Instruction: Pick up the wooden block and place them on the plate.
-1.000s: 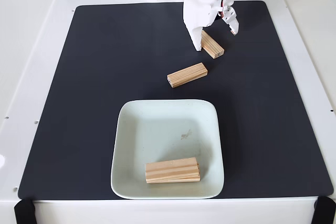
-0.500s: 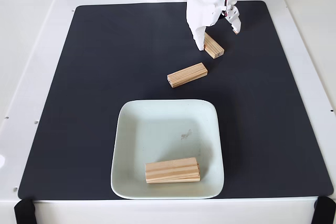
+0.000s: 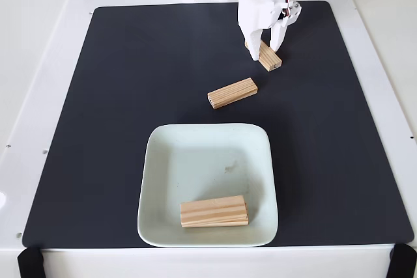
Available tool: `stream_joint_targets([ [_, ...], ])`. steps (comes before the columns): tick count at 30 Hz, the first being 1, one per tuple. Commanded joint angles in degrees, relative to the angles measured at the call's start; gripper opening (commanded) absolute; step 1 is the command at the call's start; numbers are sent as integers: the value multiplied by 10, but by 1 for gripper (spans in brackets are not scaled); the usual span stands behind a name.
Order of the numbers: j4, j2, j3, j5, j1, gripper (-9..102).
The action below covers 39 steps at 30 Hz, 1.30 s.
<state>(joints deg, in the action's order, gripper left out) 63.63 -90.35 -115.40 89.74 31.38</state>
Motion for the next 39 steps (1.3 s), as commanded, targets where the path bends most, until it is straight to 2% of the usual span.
stream_joint_targets([
  [1,4,-2,-1,-4,-8,0],
  [8,11,-32,11,-11,-17,0],
  [18,6,-310,36,-174,-16,0],
  [22,-6,-378,37,-273,-10,0],
  [25,-72,-388,37,-377,0,0],
  [32,-302,-308,54,-605,-32,-1],
  [39,-316,-93,279,-807,-92,-1],
])
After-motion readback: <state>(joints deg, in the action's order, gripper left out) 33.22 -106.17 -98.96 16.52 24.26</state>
